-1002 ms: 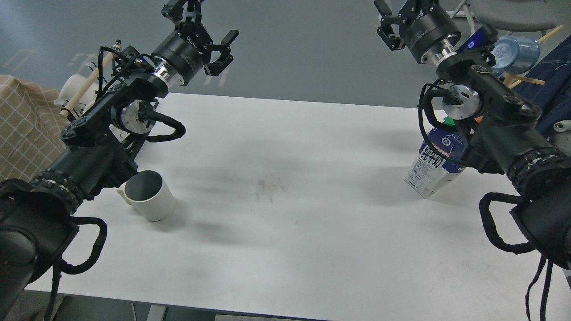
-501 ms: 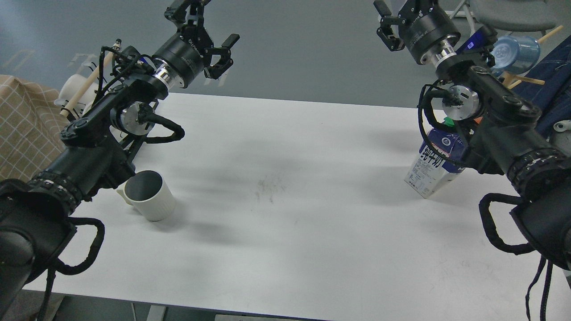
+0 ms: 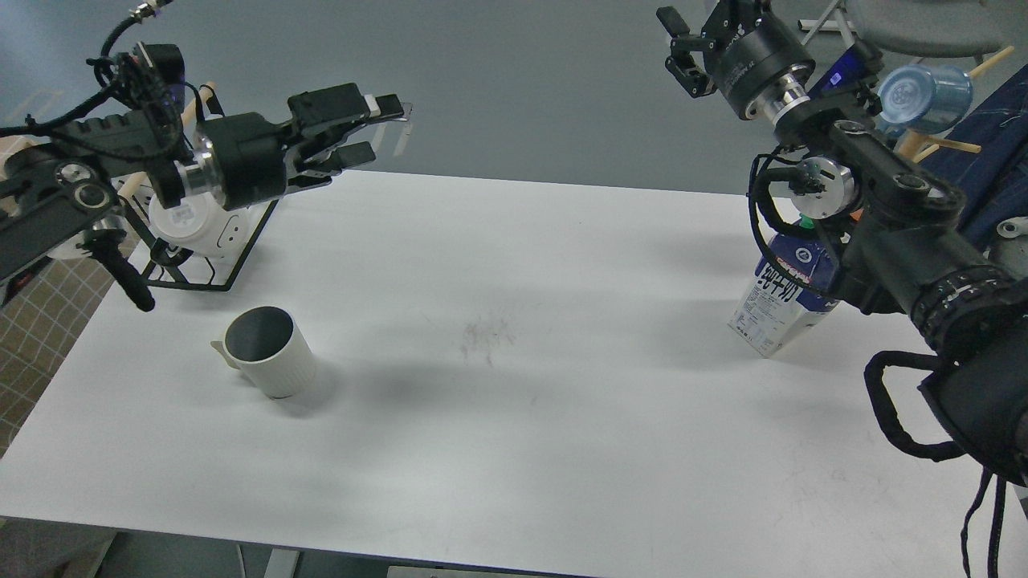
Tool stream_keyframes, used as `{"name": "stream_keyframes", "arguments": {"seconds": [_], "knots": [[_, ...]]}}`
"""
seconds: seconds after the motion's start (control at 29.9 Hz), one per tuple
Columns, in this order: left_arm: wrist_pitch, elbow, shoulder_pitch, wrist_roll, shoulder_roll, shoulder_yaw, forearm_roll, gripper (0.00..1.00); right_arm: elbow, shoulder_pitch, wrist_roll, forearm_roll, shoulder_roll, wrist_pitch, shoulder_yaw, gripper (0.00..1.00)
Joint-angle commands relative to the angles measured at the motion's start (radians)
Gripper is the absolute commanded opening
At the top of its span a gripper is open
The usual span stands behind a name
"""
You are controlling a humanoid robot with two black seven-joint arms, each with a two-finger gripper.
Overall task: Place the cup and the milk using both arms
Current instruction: 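Lower the left gripper onto the white mug rim and grasp it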
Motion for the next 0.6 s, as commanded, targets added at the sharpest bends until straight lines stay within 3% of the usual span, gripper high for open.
{"name": "stream_keyframes", "arguments": {"seconds": [0.0,0.1,0.2,0.37,0.57], "knots": [[0.000,-0.121,0.010,-0.013,0.143,0.002,0.219,0.98,0.009,-0.003,0.000,0.001,0.000,0.000,-0.002,1.00],[0.000,-0.140,0.010,-0.023,0.186,0.003,0.281,0.98,0.016,-0.006,0.000,0.001,0.000,0.000,-0.002,1.00],[0.000,-0.148,0.013,-0.077,0.230,0.005,0.436,0.98,0.043,-0.014,0.000,0.001,0.000,0.000,-0.003,1.00],[0.000,-0.163,0.033,-0.227,0.258,0.055,0.724,0.98,0.066,-0.024,0.000,0.000,0.000,0.000,-0.014,1.00],[0.000,-0.143,0.101,-0.231,0.237,0.080,0.758,0.98,0.082,-0.047,0.000,-0.008,0.000,0.000,-0.086,1.00]]}}
